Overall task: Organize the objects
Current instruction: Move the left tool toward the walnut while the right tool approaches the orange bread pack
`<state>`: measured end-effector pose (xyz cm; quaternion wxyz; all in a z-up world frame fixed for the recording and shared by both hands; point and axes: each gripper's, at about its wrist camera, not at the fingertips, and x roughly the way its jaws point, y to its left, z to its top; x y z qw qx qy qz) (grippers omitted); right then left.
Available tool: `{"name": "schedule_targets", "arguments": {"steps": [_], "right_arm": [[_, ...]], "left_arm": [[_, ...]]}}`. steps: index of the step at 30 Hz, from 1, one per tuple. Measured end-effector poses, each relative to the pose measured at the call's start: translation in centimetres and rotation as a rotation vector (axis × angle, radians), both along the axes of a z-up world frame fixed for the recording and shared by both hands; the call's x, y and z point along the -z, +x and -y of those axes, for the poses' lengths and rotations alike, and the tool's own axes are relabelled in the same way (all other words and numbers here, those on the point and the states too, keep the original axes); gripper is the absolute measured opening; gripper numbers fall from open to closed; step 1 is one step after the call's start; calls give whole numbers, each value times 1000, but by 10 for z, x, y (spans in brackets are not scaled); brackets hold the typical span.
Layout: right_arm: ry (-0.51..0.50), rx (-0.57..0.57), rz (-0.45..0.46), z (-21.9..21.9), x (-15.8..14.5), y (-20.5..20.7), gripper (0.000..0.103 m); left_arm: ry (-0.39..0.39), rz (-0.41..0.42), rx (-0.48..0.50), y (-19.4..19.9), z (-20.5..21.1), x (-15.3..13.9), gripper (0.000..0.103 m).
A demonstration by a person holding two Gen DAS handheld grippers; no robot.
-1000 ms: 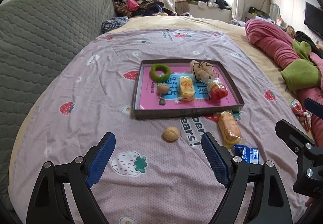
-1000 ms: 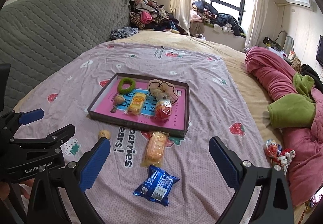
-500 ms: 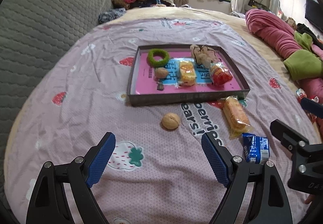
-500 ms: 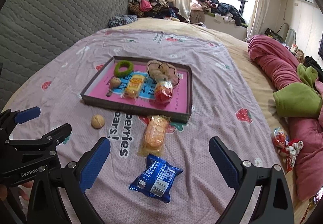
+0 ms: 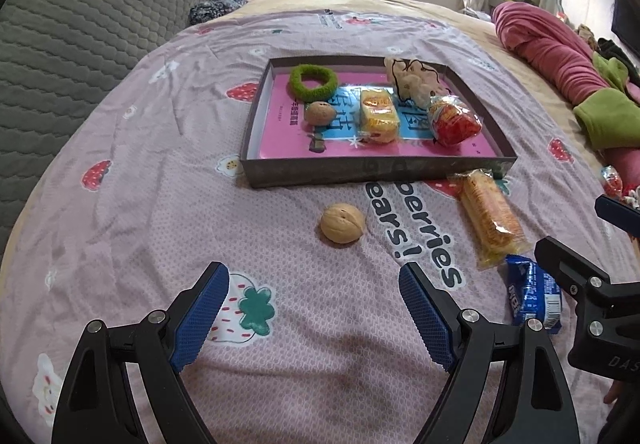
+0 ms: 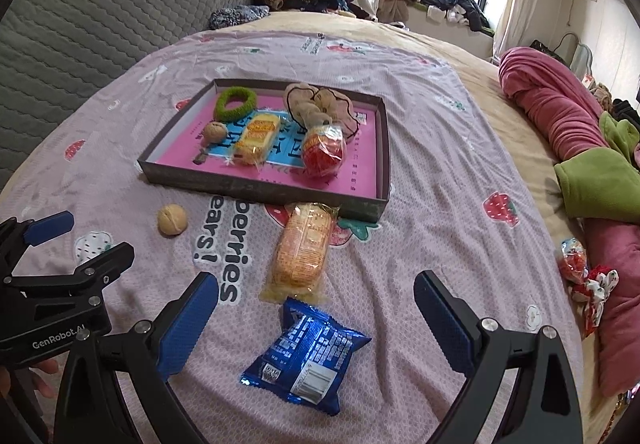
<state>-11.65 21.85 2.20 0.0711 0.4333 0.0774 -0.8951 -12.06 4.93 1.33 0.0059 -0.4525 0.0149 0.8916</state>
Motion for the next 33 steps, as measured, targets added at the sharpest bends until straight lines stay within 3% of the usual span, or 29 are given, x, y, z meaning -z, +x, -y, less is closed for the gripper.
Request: {"name": "schedule_targets", "arguments": {"steps": [19, 33], "right_arm": [[-11, 9, 105, 1, 48, -50, 99], [-26, 9, 115, 1, 60, -66, 98]], "left_arm": [[1, 55, 6, -46, -10, 40, 88], [24, 55, 5, -62, -12, 51, 88]]}}
